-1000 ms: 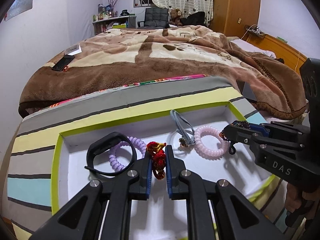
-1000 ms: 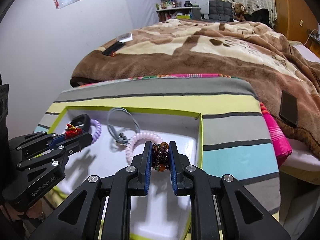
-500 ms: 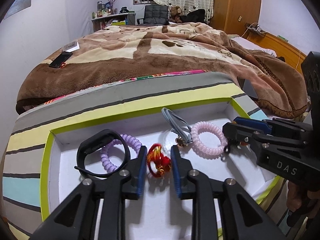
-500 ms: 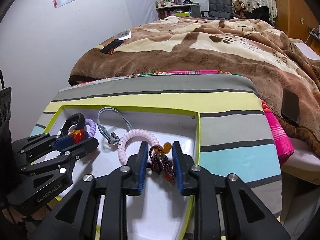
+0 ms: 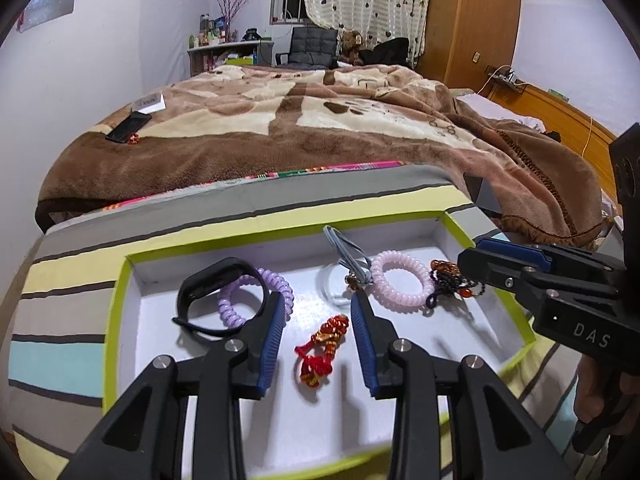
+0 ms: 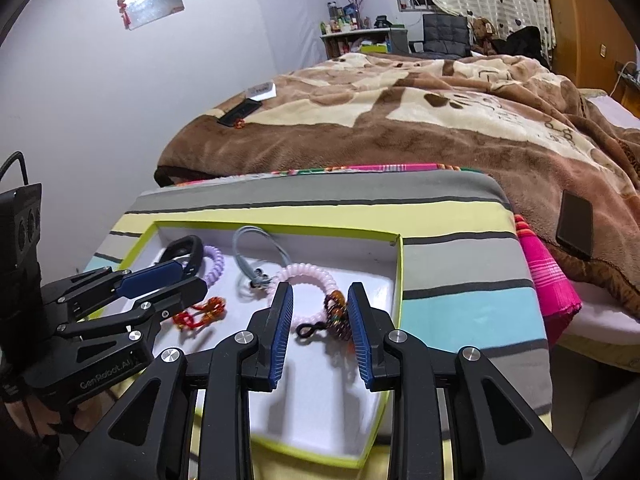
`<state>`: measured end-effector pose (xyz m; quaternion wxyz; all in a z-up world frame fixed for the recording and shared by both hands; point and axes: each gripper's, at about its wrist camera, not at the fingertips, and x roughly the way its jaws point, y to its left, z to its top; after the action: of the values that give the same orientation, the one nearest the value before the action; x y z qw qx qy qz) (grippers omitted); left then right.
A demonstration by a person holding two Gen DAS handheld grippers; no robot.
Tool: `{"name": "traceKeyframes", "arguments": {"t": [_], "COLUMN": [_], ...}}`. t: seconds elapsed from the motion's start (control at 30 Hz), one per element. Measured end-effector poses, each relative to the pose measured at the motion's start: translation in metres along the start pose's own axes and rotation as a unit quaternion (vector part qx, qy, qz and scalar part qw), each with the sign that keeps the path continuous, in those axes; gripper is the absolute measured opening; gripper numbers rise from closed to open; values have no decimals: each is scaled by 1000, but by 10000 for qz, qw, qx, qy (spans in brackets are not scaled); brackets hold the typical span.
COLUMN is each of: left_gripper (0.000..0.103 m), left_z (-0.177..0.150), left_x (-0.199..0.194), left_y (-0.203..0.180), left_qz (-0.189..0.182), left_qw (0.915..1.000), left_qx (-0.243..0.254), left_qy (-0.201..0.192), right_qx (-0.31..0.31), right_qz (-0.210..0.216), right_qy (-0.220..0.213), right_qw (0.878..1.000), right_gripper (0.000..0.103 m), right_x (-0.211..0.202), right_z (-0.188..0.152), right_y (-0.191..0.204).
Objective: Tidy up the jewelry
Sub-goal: 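Withdraw both tools from the box back toward the bedspread, then grasp the gold rhinestone chain with the left tool while the right tool grasps the black teal-bead hair tie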
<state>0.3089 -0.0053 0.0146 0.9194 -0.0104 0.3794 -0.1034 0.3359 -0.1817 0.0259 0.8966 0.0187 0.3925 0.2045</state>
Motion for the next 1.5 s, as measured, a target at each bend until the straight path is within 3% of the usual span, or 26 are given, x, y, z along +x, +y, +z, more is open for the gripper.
{"name": "traceKeyframes", "arguments": {"t": [0.13, 0.77, 1.5], "left_gripper": [36, 36, 36], "left_z": [-4, -77, -155], "left_x": [-20, -121, -180], "left_y": [0, -12, -19], "left_qz": [-12, 103, 345], "left_qw": [9999, 9968, 9952], "left_qx": [-33, -289, -236], "left_qy": [-161, -738, -883], "right_qx": [-3, -215, -225], "right_qz": [40, 48, 101], "right_qy": [-135, -595, -656], "right_qw": [9999, 9980, 9975], "right_gripper": [36, 36, 36], "right_x": [-20, -117, -163], "right_z": [-9, -90, -159], "right_y": [5, 40, 62]}}
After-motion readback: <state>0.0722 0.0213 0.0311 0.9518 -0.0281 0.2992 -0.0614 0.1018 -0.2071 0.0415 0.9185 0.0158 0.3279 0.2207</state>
